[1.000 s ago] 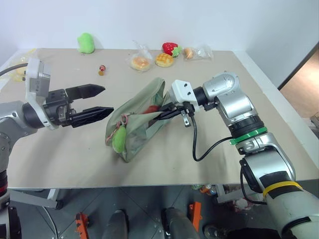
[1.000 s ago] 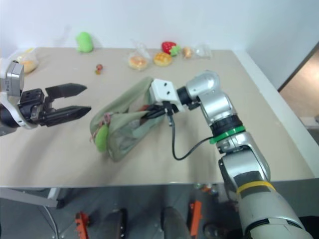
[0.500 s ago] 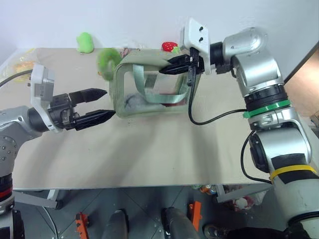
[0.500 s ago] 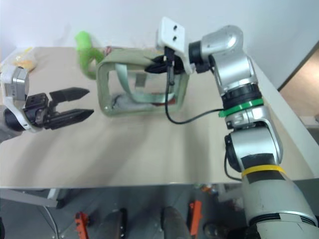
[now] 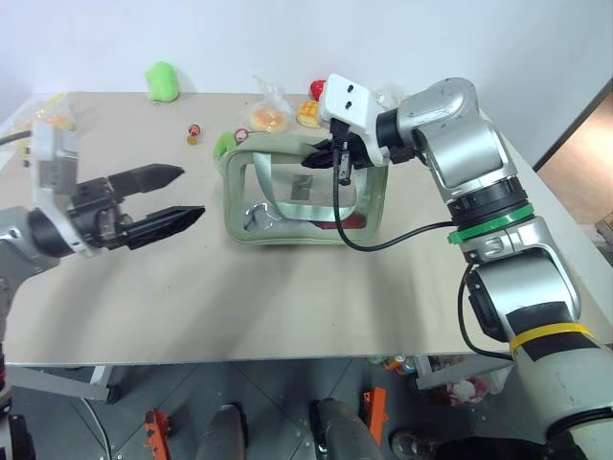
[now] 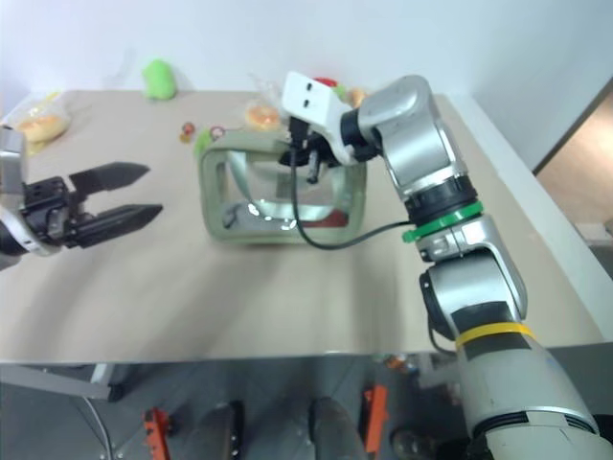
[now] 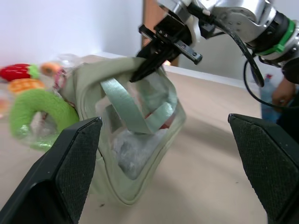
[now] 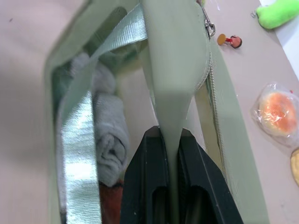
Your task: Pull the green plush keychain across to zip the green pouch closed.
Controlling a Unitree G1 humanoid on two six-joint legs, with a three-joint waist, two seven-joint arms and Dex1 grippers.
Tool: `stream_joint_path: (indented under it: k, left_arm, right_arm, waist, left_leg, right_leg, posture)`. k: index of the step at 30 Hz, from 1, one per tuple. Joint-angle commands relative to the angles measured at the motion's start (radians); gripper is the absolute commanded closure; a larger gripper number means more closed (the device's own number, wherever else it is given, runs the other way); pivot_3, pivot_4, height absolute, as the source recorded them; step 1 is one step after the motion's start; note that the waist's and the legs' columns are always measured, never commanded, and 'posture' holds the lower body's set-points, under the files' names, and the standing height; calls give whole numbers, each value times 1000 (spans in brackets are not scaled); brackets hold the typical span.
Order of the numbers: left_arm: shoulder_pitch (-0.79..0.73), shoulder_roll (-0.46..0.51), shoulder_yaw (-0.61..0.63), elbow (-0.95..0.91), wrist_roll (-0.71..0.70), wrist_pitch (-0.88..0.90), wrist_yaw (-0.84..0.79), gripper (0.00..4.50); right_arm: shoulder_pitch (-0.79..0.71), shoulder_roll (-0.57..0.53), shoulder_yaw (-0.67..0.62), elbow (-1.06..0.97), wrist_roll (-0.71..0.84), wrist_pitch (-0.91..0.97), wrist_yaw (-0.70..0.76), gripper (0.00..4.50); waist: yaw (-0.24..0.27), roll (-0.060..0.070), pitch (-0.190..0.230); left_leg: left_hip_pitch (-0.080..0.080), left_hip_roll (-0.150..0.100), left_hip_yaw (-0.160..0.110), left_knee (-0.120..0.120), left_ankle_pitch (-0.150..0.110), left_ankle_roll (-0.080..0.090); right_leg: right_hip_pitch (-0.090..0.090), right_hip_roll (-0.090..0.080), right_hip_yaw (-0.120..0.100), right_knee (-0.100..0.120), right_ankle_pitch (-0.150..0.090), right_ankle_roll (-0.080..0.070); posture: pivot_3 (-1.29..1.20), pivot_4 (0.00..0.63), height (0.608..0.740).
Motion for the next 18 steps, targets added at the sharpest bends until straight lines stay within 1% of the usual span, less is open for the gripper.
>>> stream_joint_path:
  k: [1,5,9,12,14,15,18]
  left_arm:
    - [9,21,51,-31,-24,-2,14,0]
    - [27,9,46,-51,-27,-4,30,0]
    - [36,-1,23,-52,-16,-14,32,0]
    - [20,-7,8,-39,-15,-16,33,0]
    - [11,-12,-2,-32,-15,-18,31,0]
    - [8,-14,-10,-30,-14,-19,31,0]
    - [-5,-20,-31,-20,-9,-22,30,0]
  right_arm:
    - [5,10,-20,-78,29,40,-3,4430]
    - [47,9,-17,-157,57,87,27,4430]
    - [103,-24,-31,-294,120,129,81,3126]
    - [99,-37,-39,-334,154,183,87,2145]
    - [93,-49,-49,-349,193,223,107,1405]
    - [86,-53,-65,-352,222,250,119,1106]
    - [46,-63,-126,-321,301,302,133,1106]
  waist:
    - [0,0,0]
    - [1,0,0]
    - [1,0,0]
    - [1,0,0]
    - [1,0,0]
    - [2,0,0]
    - [2,0,0]
  left_leg:
    - [0,0,0,0,0,0]
    - [0,0,0,0,0,0]
    - [0,0,0,0,0,0]
    - [0,0,0,0,0,0]
    - [1,0,0,0,0,0]
    - [1,0,0,1,0,0]
    - [1,0,0,1,0,0]
  right_leg:
    - [0,0,0,0,0,0]
    - [0,0,0,0,0,0]
    - [0,0,0,0,0,0]
    - [0,0,0,0,0,0]
    - [1,0,0,0,0,0]
    - [1,0,0,0,0,0]
    - [1,0,0,0,0,-1]
  posture:
    - [0,150,740]
    - [0,150,740]
    - [0,150,740]
    - [0,150,740]
    - [0,150,740]
    - [0,150,740]
    - [0,150,740]
